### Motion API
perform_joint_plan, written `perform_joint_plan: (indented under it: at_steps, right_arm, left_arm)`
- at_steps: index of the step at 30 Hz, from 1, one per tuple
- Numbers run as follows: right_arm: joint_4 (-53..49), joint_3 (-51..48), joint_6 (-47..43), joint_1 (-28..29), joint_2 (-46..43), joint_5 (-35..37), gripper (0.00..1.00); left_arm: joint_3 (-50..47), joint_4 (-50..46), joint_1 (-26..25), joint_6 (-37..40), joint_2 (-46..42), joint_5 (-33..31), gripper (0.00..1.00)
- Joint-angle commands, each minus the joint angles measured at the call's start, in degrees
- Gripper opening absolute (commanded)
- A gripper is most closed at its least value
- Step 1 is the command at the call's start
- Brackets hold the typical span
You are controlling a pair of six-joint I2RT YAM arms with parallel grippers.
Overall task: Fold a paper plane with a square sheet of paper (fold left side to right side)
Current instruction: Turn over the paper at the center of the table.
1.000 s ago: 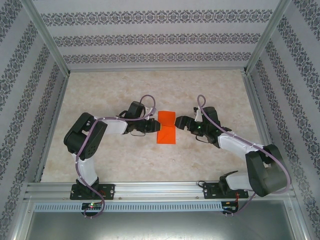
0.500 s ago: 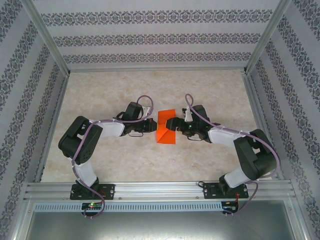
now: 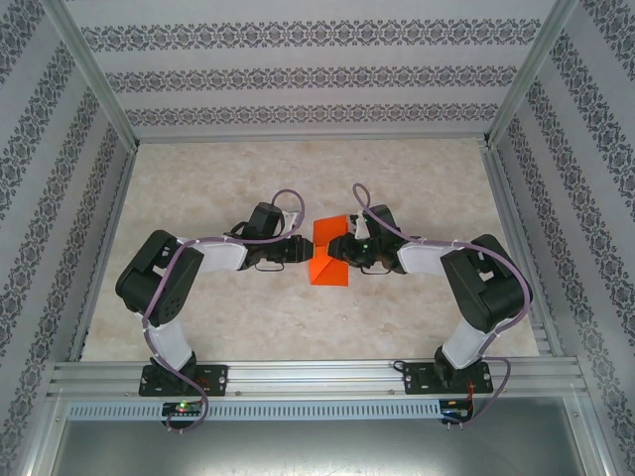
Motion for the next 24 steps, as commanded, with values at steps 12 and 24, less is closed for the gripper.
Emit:
perform_joint_plan:
  at_steps: [12,24]
  right_arm:
    - [0.1,2.3,-5.9,-2.9,-7.4,-2.8,0.00]
    - [10.2,5.6,-0.9,-9.6,-23.8,-18.3,0.00]
  left_arm:
    - [-9.1,1.7,7.6,-4.4,-19.9,0.5,0.83]
    - [-10.4,19.5,8.6,-22.6,-35.9,10.1,1.00]
